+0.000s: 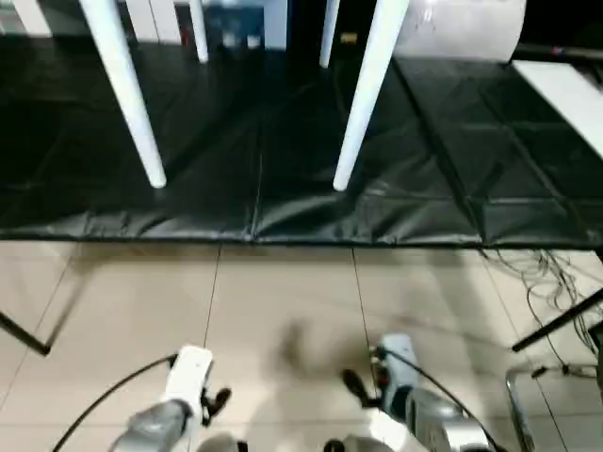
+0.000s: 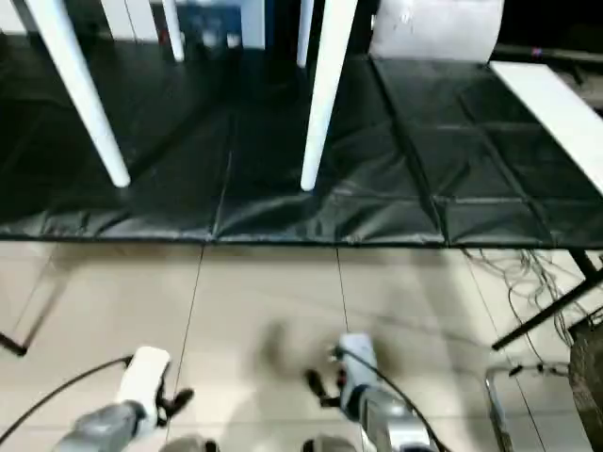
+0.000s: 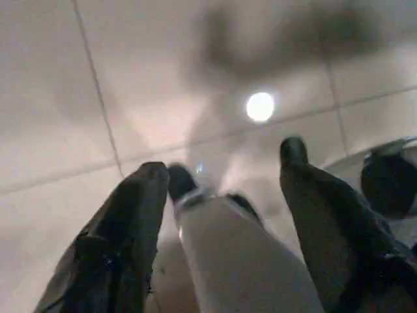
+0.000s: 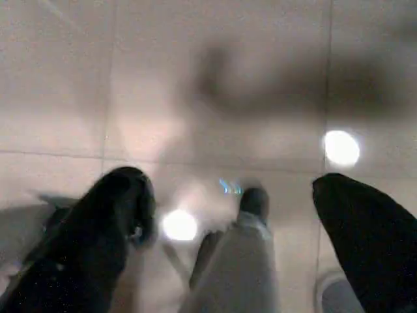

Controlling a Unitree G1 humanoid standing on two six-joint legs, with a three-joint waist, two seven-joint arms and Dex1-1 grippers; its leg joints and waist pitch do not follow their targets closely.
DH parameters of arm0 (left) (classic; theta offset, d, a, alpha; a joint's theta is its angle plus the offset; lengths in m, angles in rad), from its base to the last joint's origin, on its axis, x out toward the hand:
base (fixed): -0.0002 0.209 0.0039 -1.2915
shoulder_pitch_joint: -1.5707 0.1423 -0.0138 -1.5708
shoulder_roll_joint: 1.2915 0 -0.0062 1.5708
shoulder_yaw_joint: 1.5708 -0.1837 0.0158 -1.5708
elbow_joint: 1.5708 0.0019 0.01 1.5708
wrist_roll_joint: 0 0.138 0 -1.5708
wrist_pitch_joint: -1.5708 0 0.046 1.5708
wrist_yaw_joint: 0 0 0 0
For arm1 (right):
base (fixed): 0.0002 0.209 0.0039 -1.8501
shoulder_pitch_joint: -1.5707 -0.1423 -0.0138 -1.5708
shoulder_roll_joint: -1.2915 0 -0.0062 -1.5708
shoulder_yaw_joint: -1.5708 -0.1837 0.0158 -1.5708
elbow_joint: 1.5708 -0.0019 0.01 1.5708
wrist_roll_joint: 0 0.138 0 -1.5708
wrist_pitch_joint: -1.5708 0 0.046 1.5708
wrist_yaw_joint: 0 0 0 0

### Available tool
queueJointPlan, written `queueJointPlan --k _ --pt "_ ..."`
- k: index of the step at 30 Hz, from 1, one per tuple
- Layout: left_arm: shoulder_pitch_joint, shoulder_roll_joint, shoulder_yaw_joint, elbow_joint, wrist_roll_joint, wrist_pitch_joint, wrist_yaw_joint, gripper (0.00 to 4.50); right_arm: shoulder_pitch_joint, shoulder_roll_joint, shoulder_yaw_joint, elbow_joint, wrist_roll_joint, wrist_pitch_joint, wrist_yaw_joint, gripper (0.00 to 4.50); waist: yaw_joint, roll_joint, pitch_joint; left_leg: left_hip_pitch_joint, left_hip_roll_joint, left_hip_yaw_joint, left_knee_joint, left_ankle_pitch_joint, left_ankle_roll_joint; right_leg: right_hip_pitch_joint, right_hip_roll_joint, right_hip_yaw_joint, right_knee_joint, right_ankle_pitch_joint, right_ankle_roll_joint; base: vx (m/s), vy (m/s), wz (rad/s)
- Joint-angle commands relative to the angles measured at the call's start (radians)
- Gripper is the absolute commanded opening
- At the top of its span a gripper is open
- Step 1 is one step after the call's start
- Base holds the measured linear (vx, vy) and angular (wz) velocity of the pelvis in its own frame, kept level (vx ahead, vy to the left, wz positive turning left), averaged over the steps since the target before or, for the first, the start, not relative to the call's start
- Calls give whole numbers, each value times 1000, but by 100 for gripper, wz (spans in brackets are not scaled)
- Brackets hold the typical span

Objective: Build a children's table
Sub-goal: Flip table

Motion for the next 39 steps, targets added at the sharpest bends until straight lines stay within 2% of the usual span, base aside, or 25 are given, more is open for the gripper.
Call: queueJointPlan --k 1,2,5,9,11,15,17,20,22,29,39 --pt "-16 -7 27 86 4 -5 27 312 -7 -6 5 97 -38 25 -65 450 5 11 -53 4 90 -24 -78 -27 130 47 -121 64 -51 171 -313 0 0 0" --pt "-21 -10 31 100 1 -4 34 312 -8 -9 10 116 -48 35 -89 450 4 15 -50 6 91 -21 -81 -48 125 44 -118 64 -54 132 -317 0 0 0" --pt "-31 -22 43 130 -8 -1 51 312 -7 -7 8 145 -58 25 -113 450 6 16 -41 8 100 -14 -91 -140 92 37 -118 66 -65 12 -314 0 0 0" --pt "-48 -46 47 202 -10 -35 65 312 -19 10 -12 193 -59 12 -125 450 9 22 -31 12 105 -10 -101 -262 27 28 -121 73 -84 -168 -279 0 0 0" --pt "-51 -57 56 217 -18 -49 71 312 -20 15 -15 205 -58 17 -128 450 7 20 -30 10 106 -11 -104 -271 14 28 -121 74 -86 -191 -267 0 0 0" --pt "-66 -77 65 256 -9 -67 84 312 -26 28 -22 237 -69 39 -123 450 11 25 -36 11 106 -7 -102 -234 22 25 -119 75 -82 -128 -276 0 0 0" --pt "-66 -77 65 256 -9 -67 84 312 -26 28 -22 237 -69 39 -123 450 17 23 -40 8 105 -4 -99 -180 41 31 -120 74 -75 -59 -285 0 0 0" --pt "-66 -77 65 256 -9 -67 84 312 -26 28 -22 237 -69 39 -123 450 23 23 -41 9 108 1 -98 -154 62 29 -119 71 -72 -25 -291 0 0 0" --pt "-66 -77 65 256 -9 -67 84 312 -26 28 -22 237 -69 39 -123 450 27 24 -39 12 110 4 -98 -159 61 26 -118 71 -72 -27 -293 0 0 0" --pt "-66 -77 65 256 -9 -67 84 312 -26 28 -22 237 -69 39 -123 450 28 25 -32 14 112 6 -107 -239 16 21 -120 75 -85 -148 -269 0 0 0" --pt "-66 -77 65 256 -9 -67 84 312 -26 28 -22 237 -69 39 -123 450 28 25 -32 13 112 7 -107 -226 18 20 -121 76 -86 -135 -267 0 0 0"
